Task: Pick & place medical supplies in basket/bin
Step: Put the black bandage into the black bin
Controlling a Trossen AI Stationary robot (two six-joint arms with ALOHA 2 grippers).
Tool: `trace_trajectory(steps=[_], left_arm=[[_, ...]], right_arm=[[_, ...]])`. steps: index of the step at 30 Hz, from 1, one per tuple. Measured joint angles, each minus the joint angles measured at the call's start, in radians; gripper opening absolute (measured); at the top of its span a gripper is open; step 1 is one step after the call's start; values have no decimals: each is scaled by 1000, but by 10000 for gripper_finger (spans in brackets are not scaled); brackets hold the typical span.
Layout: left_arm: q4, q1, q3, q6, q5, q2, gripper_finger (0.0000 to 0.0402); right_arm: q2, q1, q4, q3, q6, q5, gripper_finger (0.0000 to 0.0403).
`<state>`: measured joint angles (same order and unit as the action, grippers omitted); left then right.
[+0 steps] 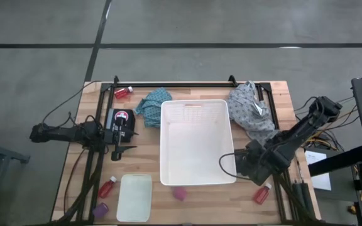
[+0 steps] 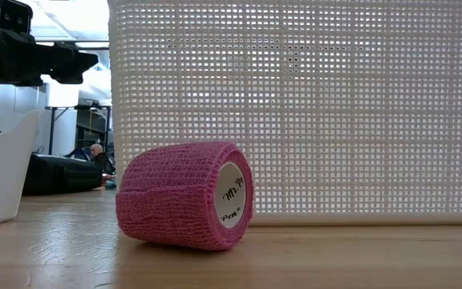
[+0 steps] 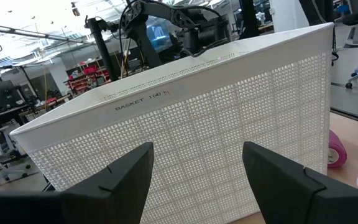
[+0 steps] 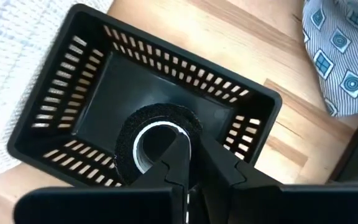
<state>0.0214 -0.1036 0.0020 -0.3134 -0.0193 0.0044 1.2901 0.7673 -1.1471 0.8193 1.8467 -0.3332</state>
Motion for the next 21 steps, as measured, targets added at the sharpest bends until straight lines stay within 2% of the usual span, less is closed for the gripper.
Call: trace_trajectory(steps=[7,21], left_arm=[[0,0,0,0,0,0,253],[0,0,0,0,0,0,253]], right_arm=[[45,2,3,-19,87,0,22],[92,1,28,-21,92,24,23]])
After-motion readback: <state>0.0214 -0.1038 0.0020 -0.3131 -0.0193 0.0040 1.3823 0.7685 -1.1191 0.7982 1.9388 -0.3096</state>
